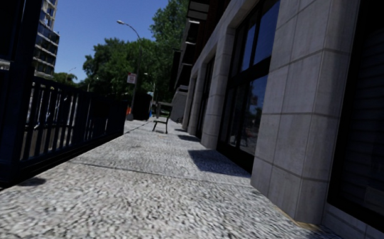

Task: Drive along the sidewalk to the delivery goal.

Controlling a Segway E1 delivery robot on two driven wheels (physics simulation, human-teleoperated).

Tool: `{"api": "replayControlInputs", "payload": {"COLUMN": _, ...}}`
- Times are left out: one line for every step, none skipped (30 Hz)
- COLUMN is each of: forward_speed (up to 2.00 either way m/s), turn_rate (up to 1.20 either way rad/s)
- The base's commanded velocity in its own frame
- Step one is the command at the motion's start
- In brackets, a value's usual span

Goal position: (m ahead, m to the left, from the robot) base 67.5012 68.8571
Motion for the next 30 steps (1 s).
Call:
{"api": "replayControlInputs", "payload": {"forward_speed": 2.00, "turn_rate": 0.00}}
{"api": "replayControlInputs", "payload": {"forward_speed": 2.00, "turn_rate": 0.00}}
{"api": "replayControlInputs", "payload": {"forward_speed": 2.00, "turn_rate": 0.00}}
{"api": "replayControlInputs", "payload": {"forward_speed": 2.00, "turn_rate": 0.00}}
{"api": "replayControlInputs", "payload": {"forward_speed": 2.00, "turn_rate": 0.00}}
{"api": "replayControlInputs", "payload": {"forward_speed": 2.00, "turn_rate": 0.00}}
{"api": "replayControlInputs", "payload": {"forward_speed": 2.00, "turn_rate": 0.00}}
{"api": "replayControlInputs", "payload": {"forward_speed": 2.00, "turn_rate": 0.00}}
{"api": "replayControlInputs", "payload": {"forward_speed": 2.00, "turn_rate": 0.00}}
{"api": "replayControlInputs", "payload": {"forward_speed": 2.00, "turn_rate": 0.00}}
{"api": "replayControlInputs", "payload": {"forward_speed": 2.00, "turn_rate": 0.00}}
{"api": "replayControlInputs", "payload": {"forward_speed": 2.00, "turn_rate": 0.00}}
{"api": "replayControlInputs", "payload": {"forward_speed": 2.00, "turn_rate": 0.00}}
{"api": "replayControlInputs", "payload": {"forward_speed": 2.00, "turn_rate": 0.00}}
{"api": "replayControlInputs", "payload": {"forward_speed": 2.00, "turn_rate": 0.00}}
{"api": "replayControlInputs", "payload": {"forward_speed": 2.00, "turn_rate": 0.00}}
{"api": "replayControlInputs", "payload": {"forward_speed": 2.00, "turn_rate": 0.00}}
{"api": "replayControlInputs", "payload": {"forward_speed": 2.00, "turn_rate": 0.00}}
{"api": "replayControlInputs", "payload": {"forward_speed": 2.00, "turn_rate": 0.00}}
{"api": "replayControlInputs", "payload": {"forward_speed": 2.00, "turn_rate": 0.00}}
{"api": "replayControlInputs", "payload": {"forward_speed": 2.00, "turn_rate": 0.00}}
{"api": "replayControlInputs", "payload": {"forward_speed": 2.00, "turn_rate": 0.00}}
{"api": "replayControlInputs", "payload": {"forward_speed": 2.00, "turn_rate": 0.00}}
{"api": "replayControlInputs", "payload": {"forward_speed": 2.00, "turn_rate": 0.00}}
{"api": "replayControlInputs", "payload": {"forward_speed": 2.00, "turn_rate": 0.00}}
{"api": "replayControlInputs", "payload": {"forward_speed": 2.00, "turn_rate": 0.00}}
{"api": "replayControlInputs", "payload": {"forward_speed": 2.00, "turn_rate": 0.00}}
{"api": "replayControlInputs", "payload": {"forward_speed": 2.00, "turn_rate": 0.00}}
{"api": "replayControlInputs", "payload": {"forward_speed": 2.00, "turn_rate": 0.00}}
{"api": "replayControlInputs", "payload": {"forward_speed": 2.00, "turn_rate": 0.00}}
